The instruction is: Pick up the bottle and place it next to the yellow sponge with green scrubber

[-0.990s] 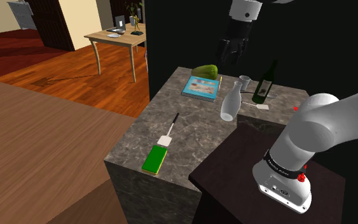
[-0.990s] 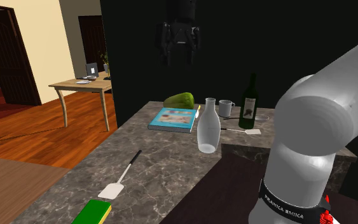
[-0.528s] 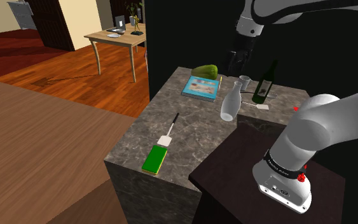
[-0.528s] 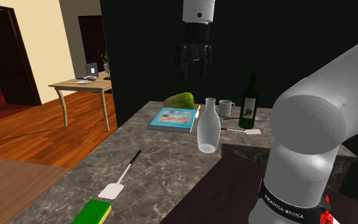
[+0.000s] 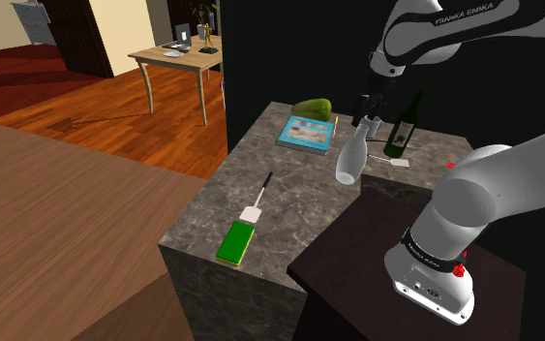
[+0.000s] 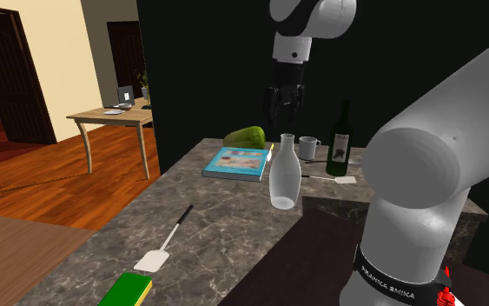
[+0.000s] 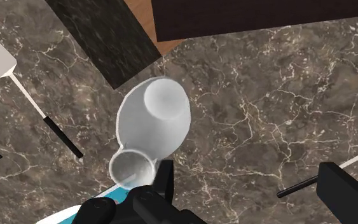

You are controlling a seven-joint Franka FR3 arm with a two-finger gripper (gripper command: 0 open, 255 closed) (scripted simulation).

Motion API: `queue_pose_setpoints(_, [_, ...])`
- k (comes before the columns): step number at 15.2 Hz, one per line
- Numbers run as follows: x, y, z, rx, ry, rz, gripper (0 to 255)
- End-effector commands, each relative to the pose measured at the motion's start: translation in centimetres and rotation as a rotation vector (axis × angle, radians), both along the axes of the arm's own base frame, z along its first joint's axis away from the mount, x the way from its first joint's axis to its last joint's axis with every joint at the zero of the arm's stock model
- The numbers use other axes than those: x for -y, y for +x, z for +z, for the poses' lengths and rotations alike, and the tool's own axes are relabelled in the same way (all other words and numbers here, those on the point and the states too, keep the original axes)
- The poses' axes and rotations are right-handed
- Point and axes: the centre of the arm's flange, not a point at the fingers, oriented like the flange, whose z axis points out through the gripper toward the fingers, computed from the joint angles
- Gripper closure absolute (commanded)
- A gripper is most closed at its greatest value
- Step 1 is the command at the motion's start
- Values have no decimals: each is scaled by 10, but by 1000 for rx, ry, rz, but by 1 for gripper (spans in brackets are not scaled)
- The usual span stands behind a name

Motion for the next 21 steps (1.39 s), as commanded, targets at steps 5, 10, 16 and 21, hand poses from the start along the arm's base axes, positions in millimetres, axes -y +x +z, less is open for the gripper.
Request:
queue_pose_setpoints(5, [65, 1, -41, 24, -11, 4, 0])
queue_pose_setpoints(10, [86, 3, -70, 31, -14, 5, 0])
queue_pose_setpoints(16, [86, 6, -94, 31, -14, 5, 0])
queue_pose_setpoints(21, [86, 6, -94, 31, -14, 5, 0])
